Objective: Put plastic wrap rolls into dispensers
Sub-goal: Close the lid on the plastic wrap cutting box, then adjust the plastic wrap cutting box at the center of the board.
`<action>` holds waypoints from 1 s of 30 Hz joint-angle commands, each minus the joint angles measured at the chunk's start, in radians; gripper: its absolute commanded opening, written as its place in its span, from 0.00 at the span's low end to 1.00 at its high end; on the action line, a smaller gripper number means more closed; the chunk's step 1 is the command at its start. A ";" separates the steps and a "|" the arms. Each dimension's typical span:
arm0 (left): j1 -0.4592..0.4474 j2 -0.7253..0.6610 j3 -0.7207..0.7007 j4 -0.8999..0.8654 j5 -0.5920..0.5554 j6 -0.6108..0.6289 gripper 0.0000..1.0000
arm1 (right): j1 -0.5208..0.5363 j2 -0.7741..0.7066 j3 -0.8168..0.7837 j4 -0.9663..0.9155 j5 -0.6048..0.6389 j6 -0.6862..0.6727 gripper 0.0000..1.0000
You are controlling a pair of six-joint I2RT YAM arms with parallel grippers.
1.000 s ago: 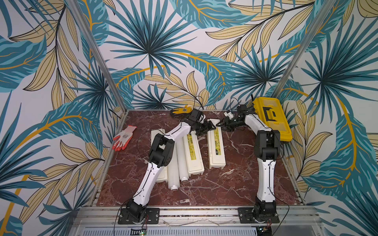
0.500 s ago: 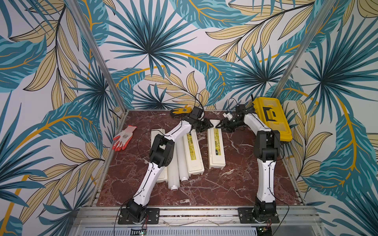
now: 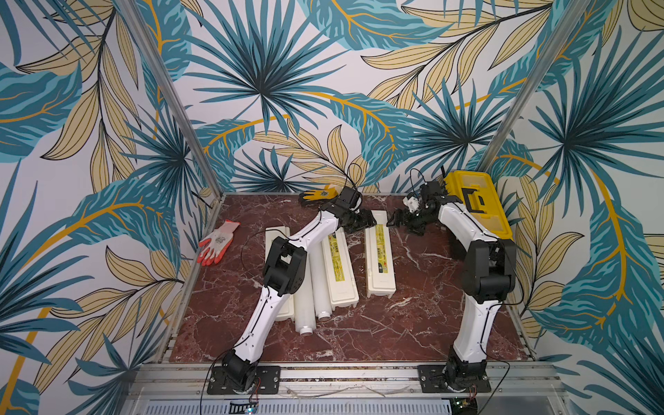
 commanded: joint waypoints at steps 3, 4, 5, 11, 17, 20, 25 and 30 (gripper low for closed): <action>-0.041 -0.174 -0.054 -0.025 -0.123 0.116 0.79 | -0.020 -0.089 -0.101 0.010 0.111 0.065 0.87; -0.051 -0.193 -0.075 -0.025 -0.147 0.127 0.80 | -0.024 -0.098 -0.108 -0.006 0.125 0.081 0.87; -0.063 -0.211 -0.094 -0.029 -0.171 0.138 0.81 | -0.026 -0.108 -0.121 -0.020 0.134 0.087 0.86; -0.116 -0.276 -0.169 -0.052 -0.259 0.153 0.83 | -0.024 -0.198 -0.333 0.027 0.123 0.137 0.82; -0.179 -0.272 -0.174 -0.109 -0.339 0.151 0.84 | 0.006 -0.265 -0.530 0.191 0.064 0.189 0.79; -0.203 -0.269 -0.182 -0.124 -0.380 0.140 0.84 | 0.029 -0.291 -0.593 0.276 0.002 0.216 0.79; -0.236 -0.259 -0.188 -0.145 -0.452 0.128 0.85 | 0.060 -0.299 -0.648 0.340 -0.079 0.238 0.78; -0.262 -0.232 -0.183 -0.168 -0.503 0.126 0.85 | 0.060 -0.328 -0.673 0.361 -0.140 0.226 0.79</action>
